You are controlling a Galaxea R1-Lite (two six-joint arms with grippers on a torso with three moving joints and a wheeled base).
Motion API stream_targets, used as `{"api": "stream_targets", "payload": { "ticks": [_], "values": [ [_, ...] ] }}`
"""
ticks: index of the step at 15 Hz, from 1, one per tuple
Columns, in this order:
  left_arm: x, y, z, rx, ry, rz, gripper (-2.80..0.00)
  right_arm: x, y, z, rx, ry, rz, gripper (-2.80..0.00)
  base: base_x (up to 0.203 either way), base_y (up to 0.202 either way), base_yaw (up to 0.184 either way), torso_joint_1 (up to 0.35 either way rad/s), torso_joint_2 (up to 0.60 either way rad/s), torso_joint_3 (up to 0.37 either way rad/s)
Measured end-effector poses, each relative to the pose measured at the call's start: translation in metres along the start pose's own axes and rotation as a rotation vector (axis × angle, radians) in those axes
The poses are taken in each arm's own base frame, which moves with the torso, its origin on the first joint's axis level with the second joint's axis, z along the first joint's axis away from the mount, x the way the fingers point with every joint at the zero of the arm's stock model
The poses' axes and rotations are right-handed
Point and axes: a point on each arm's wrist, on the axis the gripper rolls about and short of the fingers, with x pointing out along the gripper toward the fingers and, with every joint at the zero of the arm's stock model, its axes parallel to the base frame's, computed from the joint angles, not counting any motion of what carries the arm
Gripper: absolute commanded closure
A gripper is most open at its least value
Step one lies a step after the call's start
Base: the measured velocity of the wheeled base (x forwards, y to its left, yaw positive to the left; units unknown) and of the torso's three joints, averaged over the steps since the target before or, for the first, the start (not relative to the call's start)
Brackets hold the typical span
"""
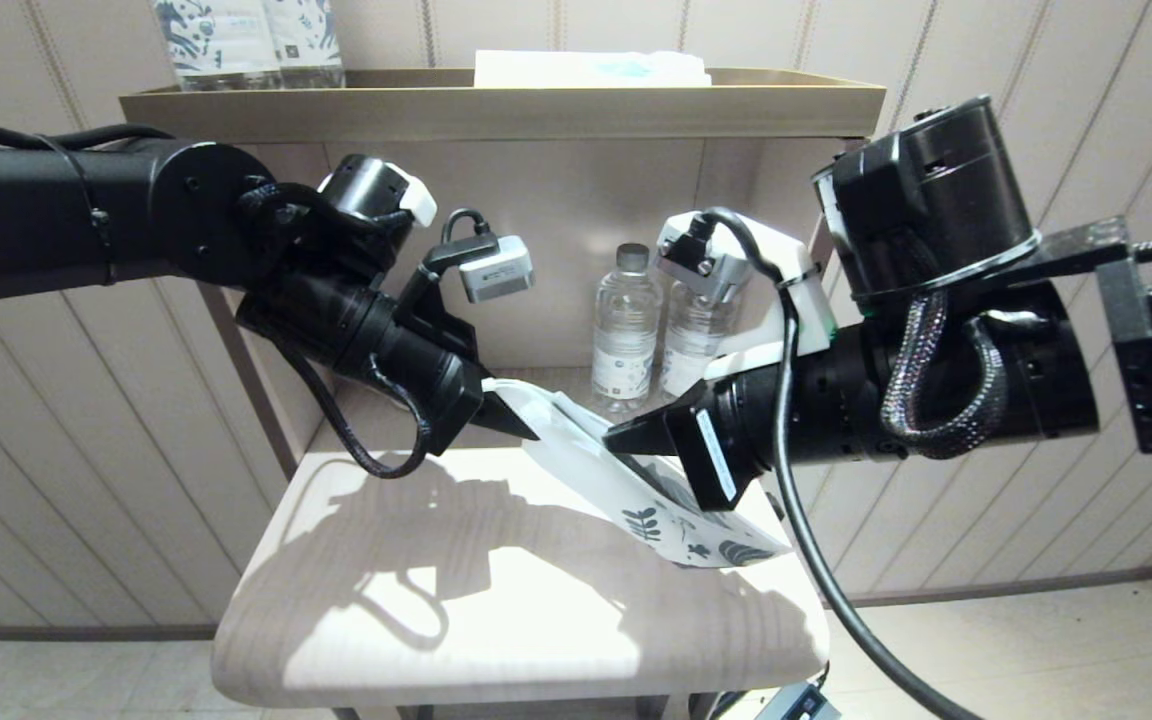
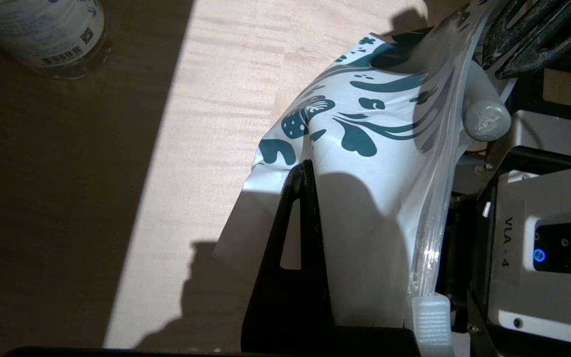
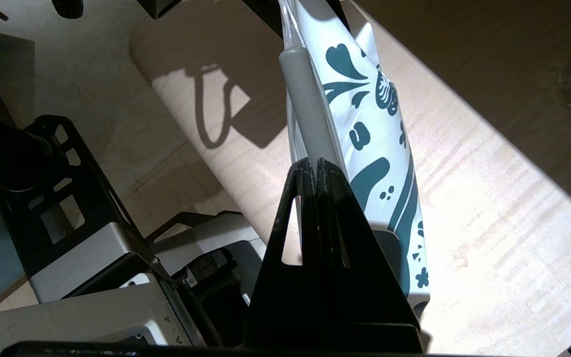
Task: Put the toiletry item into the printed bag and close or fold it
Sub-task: Place the toothbrush in the storage bag
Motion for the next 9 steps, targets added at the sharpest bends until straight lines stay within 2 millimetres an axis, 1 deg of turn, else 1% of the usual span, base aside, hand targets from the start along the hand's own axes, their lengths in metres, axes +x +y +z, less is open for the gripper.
{"api": "stream_targets", "payload": {
  "ticks": [9],
  "values": [
    [0.0, 0.0, 0.0, 0.001, -0.001, 0.0, 0.0, 0.019, -0.004, -0.006, 0.0, -0.001, 0.001, 0.0, 0.0, 0.0, 0.0, 0.0, 0.0, 0.0]
  ]
}}
